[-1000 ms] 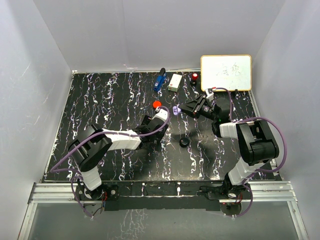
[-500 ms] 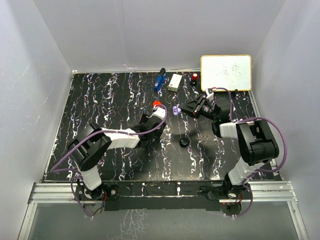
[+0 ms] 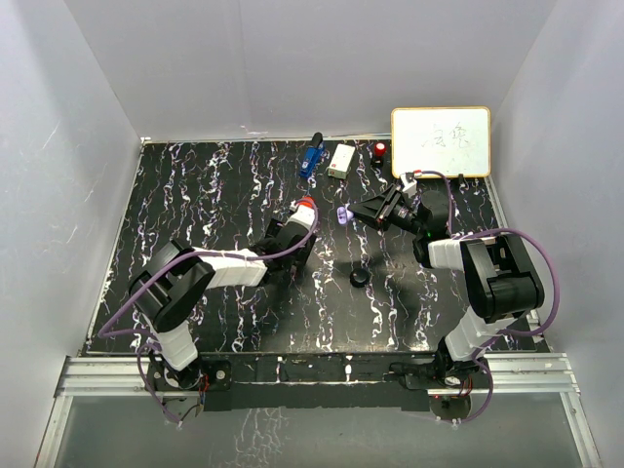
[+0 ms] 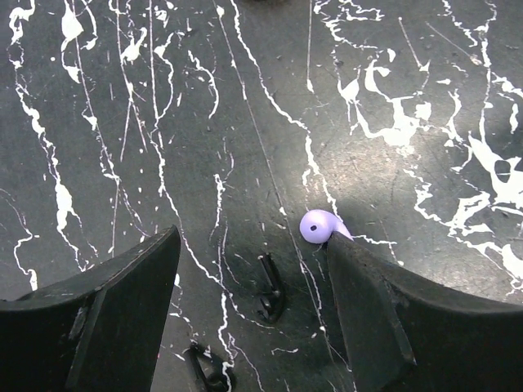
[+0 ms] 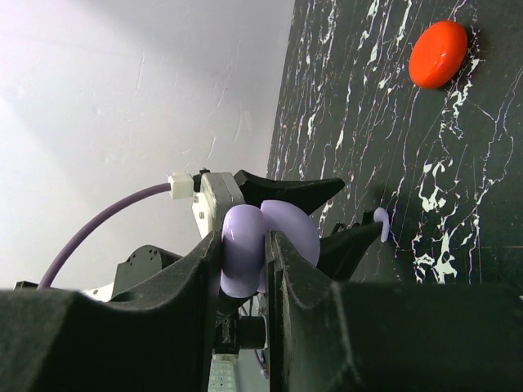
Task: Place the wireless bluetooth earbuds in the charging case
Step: Pick up the earbud from the center of the board.
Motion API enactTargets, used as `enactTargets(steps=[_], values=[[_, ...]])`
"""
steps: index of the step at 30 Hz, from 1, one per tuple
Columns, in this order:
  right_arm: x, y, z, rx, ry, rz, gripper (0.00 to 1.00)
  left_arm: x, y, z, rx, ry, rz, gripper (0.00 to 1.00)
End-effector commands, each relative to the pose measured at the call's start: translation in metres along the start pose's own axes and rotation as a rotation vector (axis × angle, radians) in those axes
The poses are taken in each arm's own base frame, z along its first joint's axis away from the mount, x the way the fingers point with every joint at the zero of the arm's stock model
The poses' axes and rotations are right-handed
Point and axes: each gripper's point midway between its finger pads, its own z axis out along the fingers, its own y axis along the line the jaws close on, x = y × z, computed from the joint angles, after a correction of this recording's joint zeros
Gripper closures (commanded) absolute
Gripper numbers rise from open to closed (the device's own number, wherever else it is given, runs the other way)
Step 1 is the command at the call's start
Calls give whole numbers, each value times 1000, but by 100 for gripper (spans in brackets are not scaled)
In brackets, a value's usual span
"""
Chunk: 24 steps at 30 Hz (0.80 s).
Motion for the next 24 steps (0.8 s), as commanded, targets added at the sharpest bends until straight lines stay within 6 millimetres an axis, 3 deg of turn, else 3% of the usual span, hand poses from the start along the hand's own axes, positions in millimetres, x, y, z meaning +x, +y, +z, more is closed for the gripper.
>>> enactTargets(steps=[1,16,24], values=[[-5,14,-2,-52,-17,-61,100,31,16,-5,-14,97,61,29],[-5,12,-1,-50,-15,-58,100,21,40,-4,-59,92,37,30],[-5,13,-1,-53,-15,-60,100,-15,58,-14,-89,33,-12,32]])
